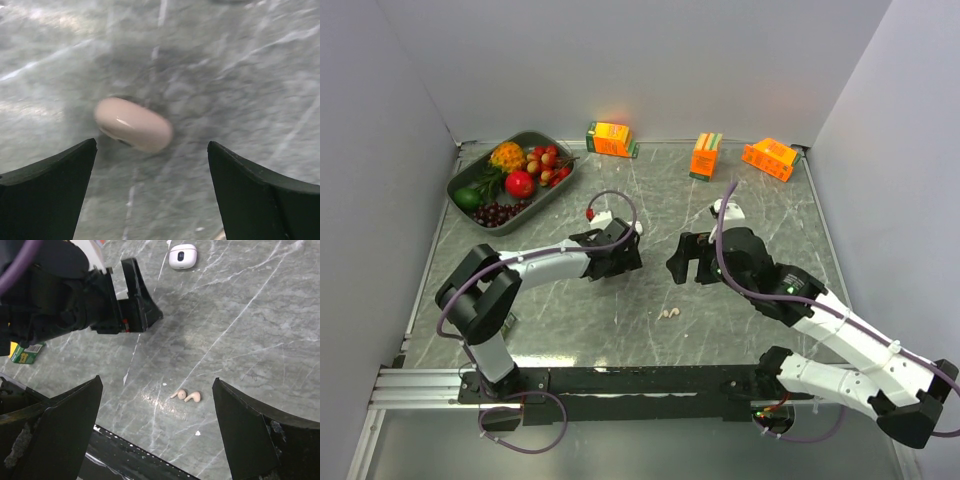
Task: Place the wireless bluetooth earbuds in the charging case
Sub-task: Pick up the charging case at the center of the board.
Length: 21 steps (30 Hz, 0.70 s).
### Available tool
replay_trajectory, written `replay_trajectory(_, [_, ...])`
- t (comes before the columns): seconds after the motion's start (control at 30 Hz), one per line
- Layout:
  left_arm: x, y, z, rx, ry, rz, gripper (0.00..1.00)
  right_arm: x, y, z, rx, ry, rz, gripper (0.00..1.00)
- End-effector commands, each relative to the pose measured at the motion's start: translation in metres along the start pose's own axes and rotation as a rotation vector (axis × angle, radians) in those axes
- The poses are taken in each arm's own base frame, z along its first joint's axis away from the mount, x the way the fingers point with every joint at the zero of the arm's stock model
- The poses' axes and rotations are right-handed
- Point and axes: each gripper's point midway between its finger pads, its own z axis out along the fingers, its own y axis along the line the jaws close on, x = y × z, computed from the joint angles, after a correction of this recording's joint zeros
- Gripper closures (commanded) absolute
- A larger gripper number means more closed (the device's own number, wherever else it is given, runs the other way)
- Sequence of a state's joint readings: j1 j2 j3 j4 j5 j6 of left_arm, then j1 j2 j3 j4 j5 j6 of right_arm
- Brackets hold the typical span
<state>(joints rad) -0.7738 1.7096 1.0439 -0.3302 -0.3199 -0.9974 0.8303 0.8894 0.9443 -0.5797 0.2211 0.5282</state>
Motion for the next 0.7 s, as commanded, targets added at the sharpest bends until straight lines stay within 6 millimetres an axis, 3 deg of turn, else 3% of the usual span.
replay_trajectory(0.0, [-0.002,0.022,-0.003,-0.112,-0.002,0.088,0.03,-0.02,0.005,-0.015,-0.028,-0.068,0.028,0.01])
replay_trajectory(0.17, [-0.003,0.026,-0.005,-0.125,-0.008,0.091,0.03,-0.02,0.002,-0.016,-0.021,-0.077,0.013,0.01])
replay_trajectory(0.67, [0.001,0.018,0.015,-0.188,0.013,0.117,0.06,-0.016,-0.004,-0.015,-0.013,-0.08,-0.022,0.01])
